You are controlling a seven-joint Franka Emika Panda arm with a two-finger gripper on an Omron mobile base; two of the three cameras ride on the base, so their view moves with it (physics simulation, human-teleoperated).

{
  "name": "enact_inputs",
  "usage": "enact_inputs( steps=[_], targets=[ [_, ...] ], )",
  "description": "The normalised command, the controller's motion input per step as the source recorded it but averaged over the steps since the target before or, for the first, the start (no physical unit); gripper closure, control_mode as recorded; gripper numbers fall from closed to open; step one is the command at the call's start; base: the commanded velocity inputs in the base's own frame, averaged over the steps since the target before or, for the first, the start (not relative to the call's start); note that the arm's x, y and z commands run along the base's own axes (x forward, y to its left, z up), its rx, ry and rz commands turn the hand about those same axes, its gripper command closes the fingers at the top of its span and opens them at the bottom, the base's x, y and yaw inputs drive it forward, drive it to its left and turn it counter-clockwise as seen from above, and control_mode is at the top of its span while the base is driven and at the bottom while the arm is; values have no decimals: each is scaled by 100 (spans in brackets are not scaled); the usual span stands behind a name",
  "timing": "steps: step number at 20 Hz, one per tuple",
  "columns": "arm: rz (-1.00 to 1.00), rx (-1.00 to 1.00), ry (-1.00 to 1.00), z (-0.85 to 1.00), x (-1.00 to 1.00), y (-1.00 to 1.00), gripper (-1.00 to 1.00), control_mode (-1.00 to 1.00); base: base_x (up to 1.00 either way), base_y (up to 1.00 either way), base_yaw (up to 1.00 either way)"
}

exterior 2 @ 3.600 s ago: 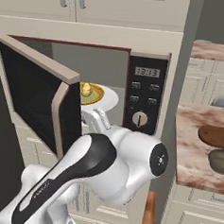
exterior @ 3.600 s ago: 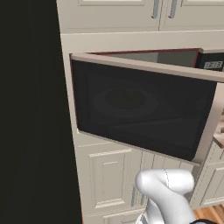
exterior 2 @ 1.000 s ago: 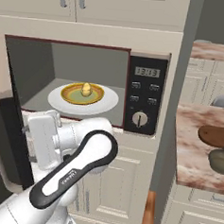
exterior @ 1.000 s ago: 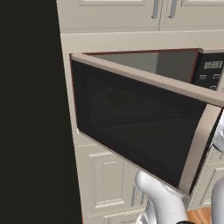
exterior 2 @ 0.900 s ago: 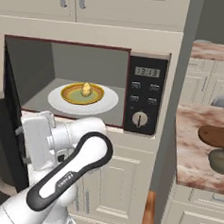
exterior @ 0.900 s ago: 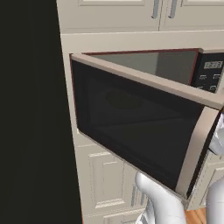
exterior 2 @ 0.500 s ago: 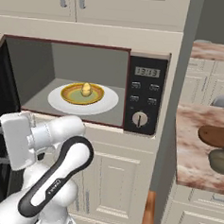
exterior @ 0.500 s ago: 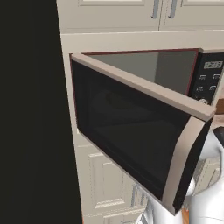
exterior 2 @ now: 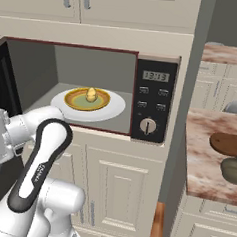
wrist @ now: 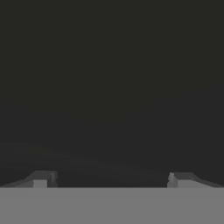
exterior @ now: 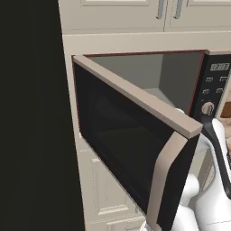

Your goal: Retrieve the reheated potato from the microwave, then place the potato, cheese, and condiment on the cutting board.

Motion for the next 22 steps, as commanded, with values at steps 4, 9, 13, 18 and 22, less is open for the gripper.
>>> enact_inputs(
  steps=[4,9,13,18,22],
  targets=[
    [0,13,-17,-5,-22,61,-100,-100,0,0,0],
    [-1,11,-23,-2,-9,57,-100,-100,0,0,0],
    [-9,4,-30,0,1,40,-100,-100,0,0,0],
    [-16,0,-33,1,5,21,-100,-100,0,0,0],
    [-24,-1,-25,12,17,-17,-100,-100,0,0,0]
  ],
)
